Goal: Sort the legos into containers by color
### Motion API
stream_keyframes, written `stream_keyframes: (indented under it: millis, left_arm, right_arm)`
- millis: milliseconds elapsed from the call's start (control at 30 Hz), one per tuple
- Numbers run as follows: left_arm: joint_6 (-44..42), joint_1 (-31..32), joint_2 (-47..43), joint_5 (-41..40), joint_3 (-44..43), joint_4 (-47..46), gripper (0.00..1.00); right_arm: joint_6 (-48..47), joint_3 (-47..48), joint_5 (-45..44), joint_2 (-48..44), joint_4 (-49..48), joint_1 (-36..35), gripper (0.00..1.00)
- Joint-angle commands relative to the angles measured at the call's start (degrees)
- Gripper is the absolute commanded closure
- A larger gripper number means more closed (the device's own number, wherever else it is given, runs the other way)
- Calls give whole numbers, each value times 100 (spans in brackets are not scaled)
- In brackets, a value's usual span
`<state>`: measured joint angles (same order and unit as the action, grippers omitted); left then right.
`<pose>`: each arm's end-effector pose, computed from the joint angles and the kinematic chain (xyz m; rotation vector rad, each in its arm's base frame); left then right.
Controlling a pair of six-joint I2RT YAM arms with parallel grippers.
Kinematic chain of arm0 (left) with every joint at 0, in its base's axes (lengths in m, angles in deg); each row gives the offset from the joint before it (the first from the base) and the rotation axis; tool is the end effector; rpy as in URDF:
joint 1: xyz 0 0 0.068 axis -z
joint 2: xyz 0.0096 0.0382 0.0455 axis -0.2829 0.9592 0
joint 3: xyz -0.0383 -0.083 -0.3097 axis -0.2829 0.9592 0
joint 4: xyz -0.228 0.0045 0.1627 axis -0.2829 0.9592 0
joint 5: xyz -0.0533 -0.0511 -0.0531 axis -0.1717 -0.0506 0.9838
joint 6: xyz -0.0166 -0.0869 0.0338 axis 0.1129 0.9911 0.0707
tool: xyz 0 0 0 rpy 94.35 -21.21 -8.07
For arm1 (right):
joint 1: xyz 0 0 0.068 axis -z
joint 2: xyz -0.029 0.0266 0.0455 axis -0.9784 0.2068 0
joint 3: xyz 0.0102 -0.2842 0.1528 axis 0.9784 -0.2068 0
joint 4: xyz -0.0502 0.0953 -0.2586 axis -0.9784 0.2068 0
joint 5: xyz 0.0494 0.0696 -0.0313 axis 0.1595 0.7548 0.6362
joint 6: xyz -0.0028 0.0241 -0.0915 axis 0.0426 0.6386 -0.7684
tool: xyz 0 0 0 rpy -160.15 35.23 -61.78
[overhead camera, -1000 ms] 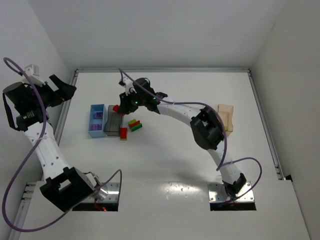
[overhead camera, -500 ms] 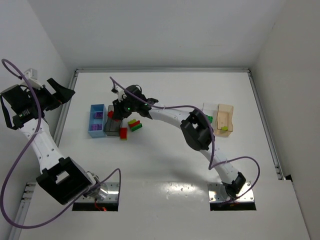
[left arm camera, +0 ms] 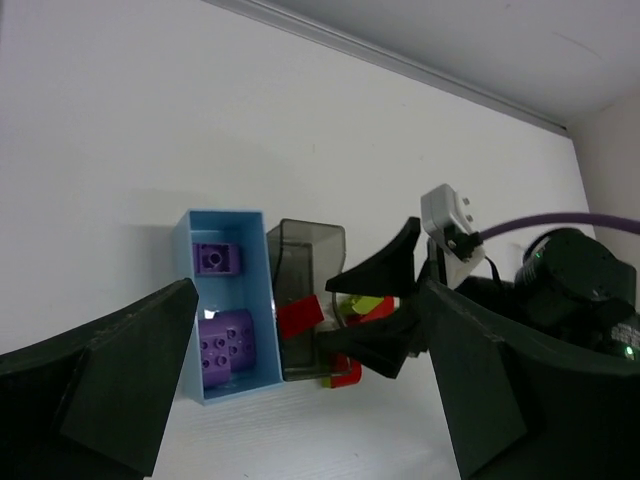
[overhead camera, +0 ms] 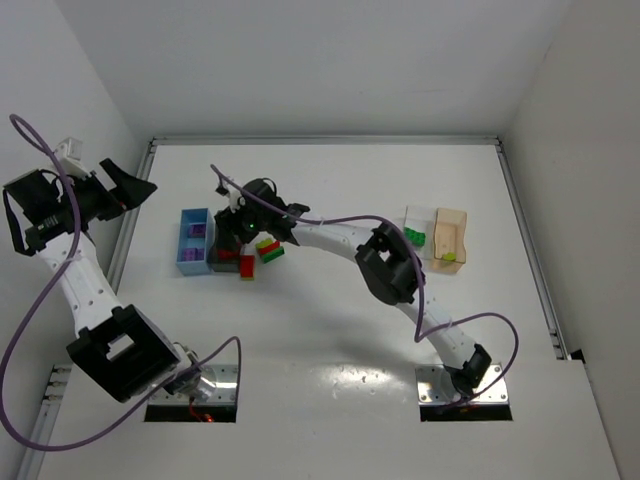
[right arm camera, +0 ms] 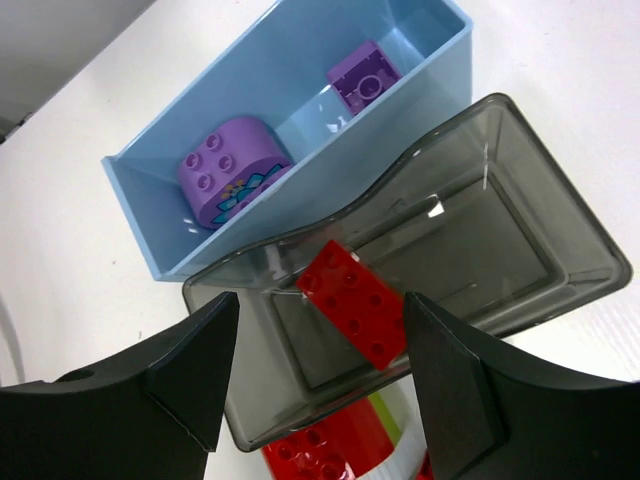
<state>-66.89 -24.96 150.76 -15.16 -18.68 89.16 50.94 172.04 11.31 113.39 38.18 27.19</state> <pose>0.2670 0.1460 0.4001 -0.3722 1.9057 -0.5987 0.4032 0.5342 0.1643 -0.7940 2.0998 1.0052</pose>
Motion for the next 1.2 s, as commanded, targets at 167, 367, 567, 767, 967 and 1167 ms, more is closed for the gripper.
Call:
stream_keyframes:
  millis: [167,367,567,767,967,1167]
  left_arm:
    - [-1568,304,337,1356,-316,829,4]
    - [-2415,1893,479,347,-458,1353,9]
    - [-3013,3591,417,-1235,-195,1668,17]
    - [-4217,4727,969,-2614,-141,2415,9]
    - [-5403,4965,1331,-3153,-141,2609,6]
    - [-6852,5097,1585,-3338,-80,2785,6]
  right_arm:
    - [-827,-623,-953,-1965,185,375,33]
    - [-1592,-2100,-1105,-3712,642,1544,36]
    - [-2155,-3761,-394,-4840,1046,2388,36]
    - [-2217,-4571,30,-5534,1161,2933,36]
    - [-2217,-4659,223,-5650,1266,3154,36]
    - [-2112,-4765,328,-5702,1266,3259,36]
